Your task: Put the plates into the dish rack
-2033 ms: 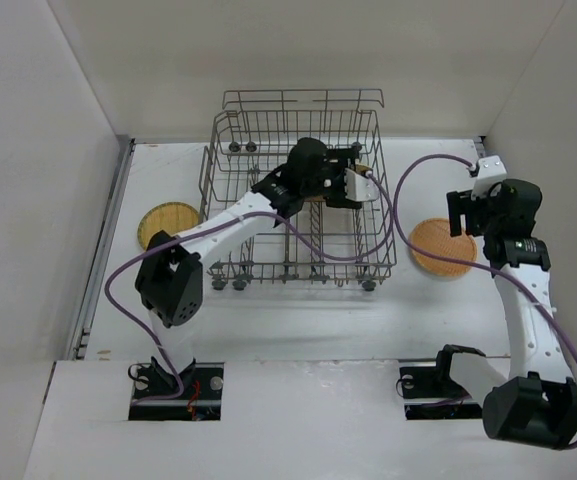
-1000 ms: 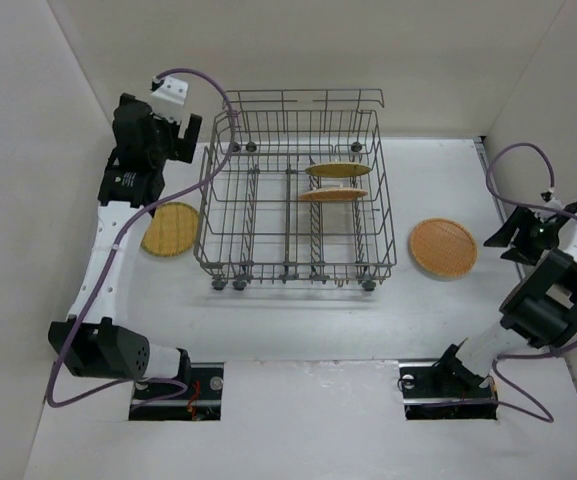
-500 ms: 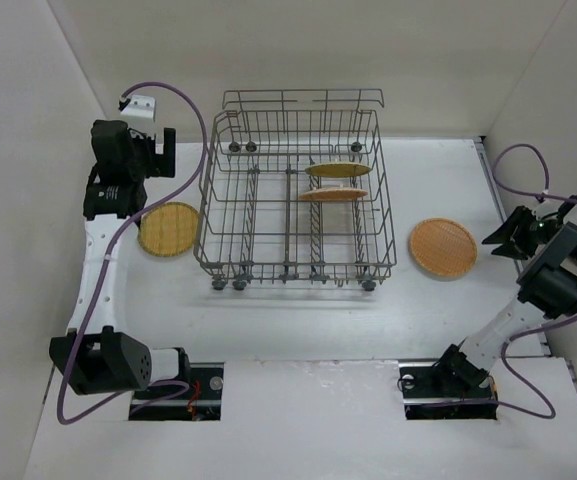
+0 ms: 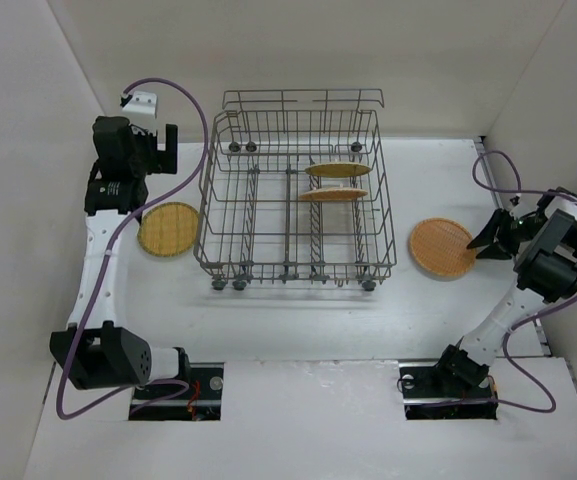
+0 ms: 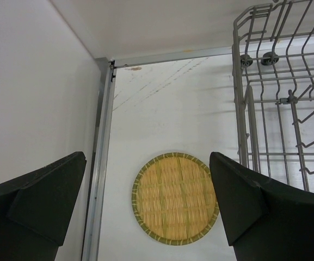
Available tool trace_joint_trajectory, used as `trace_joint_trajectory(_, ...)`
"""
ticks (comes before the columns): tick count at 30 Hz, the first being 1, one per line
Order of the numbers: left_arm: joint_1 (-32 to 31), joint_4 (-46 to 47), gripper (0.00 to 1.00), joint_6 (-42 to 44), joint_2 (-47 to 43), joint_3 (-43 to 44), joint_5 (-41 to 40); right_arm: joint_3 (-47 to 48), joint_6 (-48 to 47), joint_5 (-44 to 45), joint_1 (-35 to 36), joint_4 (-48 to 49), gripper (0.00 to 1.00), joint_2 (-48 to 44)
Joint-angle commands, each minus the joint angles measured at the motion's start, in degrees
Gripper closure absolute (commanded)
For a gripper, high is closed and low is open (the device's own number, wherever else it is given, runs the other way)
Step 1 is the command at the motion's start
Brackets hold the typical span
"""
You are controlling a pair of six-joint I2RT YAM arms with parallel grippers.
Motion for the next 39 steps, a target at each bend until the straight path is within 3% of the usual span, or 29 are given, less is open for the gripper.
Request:
trace_joint_trajectory(1,-0.7,2.8,0.00,-0.9,0.4,2.7,0.2,3.7,1.4,1.4,-0.6,-1.6,0.50,1.6)
trace_joint_trajectory(15,-1.2,4.0,0.00,-0.9,2.0,3.9,0.6,5.5,3.6,7.1,1.8,-1.1,0.48,3.6)
trace_joint_trajectory(25,-1.2,3.4,0.00,-0.6,1.9,3.9,0.7,4.4,7.0,6.1,6.3,2.2,0.51,5.1)
trace_joint_trajectory(29,-1.2,2.8,0.01,-0.4,2.2,4.4,0.8,5.6,8.1,4.9,6.5,2.2,0.67,6.1)
trace_joint_trajectory(31,-1.2,2.7,0.01,-0.4,2.6,4.7,0.7,5.9,8.5,4.8,6.5,2.0,0.88,6.5)
trace_joint_trajectory(33,-1.2,2.7,0.01,-0.4,2.9,4.9,0.5,5.9,8.6,4.6,6.5,1.9,1.00,6.5)
trace_joint_trajectory(39,-2.7,2.9,0.01,-0.3,3.6,5.2,0.3,4.0,7.5,4.8,6.5,3.1,1.00,3.0)
